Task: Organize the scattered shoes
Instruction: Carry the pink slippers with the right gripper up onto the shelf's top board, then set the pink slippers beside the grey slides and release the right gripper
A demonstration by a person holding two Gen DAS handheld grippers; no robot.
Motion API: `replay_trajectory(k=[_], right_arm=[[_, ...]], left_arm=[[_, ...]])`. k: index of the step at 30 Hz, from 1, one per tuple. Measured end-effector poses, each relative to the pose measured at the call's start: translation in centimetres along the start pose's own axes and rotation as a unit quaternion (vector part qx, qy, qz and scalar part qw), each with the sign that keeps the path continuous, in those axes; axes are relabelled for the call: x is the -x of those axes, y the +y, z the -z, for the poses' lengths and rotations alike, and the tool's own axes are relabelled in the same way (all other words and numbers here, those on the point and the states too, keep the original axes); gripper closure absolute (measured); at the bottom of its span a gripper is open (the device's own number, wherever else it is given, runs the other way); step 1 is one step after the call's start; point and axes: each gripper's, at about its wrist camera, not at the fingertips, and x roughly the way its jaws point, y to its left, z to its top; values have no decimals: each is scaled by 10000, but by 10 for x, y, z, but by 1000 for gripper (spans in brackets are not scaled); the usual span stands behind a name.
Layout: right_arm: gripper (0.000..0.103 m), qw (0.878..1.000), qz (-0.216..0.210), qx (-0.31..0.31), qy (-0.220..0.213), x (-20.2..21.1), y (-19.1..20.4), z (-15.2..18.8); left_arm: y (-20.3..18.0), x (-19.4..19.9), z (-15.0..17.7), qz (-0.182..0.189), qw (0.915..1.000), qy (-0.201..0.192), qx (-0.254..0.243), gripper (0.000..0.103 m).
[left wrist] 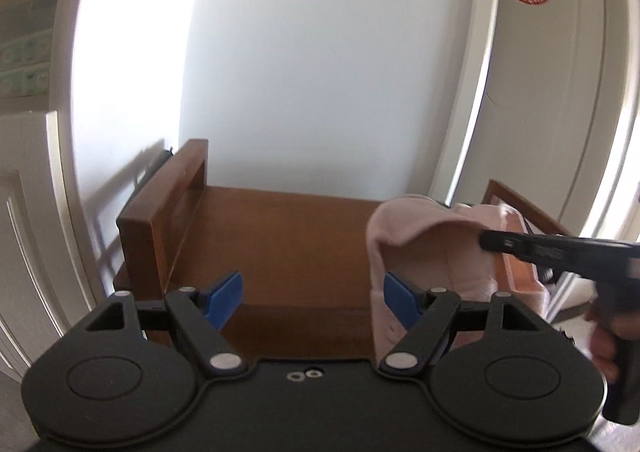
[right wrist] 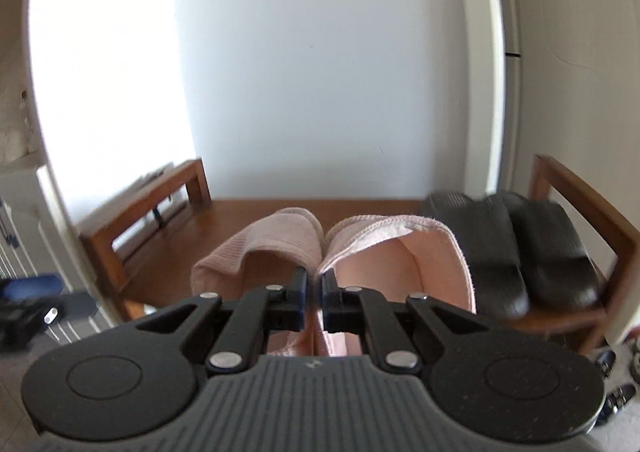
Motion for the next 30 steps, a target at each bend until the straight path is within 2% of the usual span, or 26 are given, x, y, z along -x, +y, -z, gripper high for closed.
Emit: replay_trajectory(k=[4, 10, 12, 13, 18, 19, 21, 23, 25, 30], right_arm=[[94, 9996, -96, -105, 225, -51, -5, -24], [95, 9980, -171, -185, 587, -104, -4, -54], [100, 9965, -127, -254, 784, -124, -8, -63], [103, 9961, -119, -219, 842, -130, -10, -66], [103, 9933, -60, 150, 1144, -149, -15, -88], [98, 9925, -17, 206, 1202, -148, -16, -90], [96, 9880, 27, 277, 1521, -147, -17, -87], [91, 9793, -171, 55, 2015, -140, -22, -75], [52, 9749, -249, -84, 2209, -135, -24, -64], [50, 9759, -163, -95, 2173, -131, -18, -52]], left_arm=[[4, -3, -7, -192, 9997, -41, 171, 25], [10, -12, -11, -496, 9978, -18, 431, 25], [11, -17, -11, -549, 9970, 13, 540, 25], [12, -19, -11, -579, 9965, 26, 600, 25], [13, -30, -8, -704, 9950, 60, 709, 25], [14, -32, -7, -709, 9947, 84, 746, 25], [14, -34, -6, -714, 9943, 117, 788, 25], [13, -38, -5, -672, 9944, 158, 794, 25], [11, -39, -7, -632, 9949, 149, 767, 25], [8, -43, -9, -549, 9962, 135, 670, 25]])
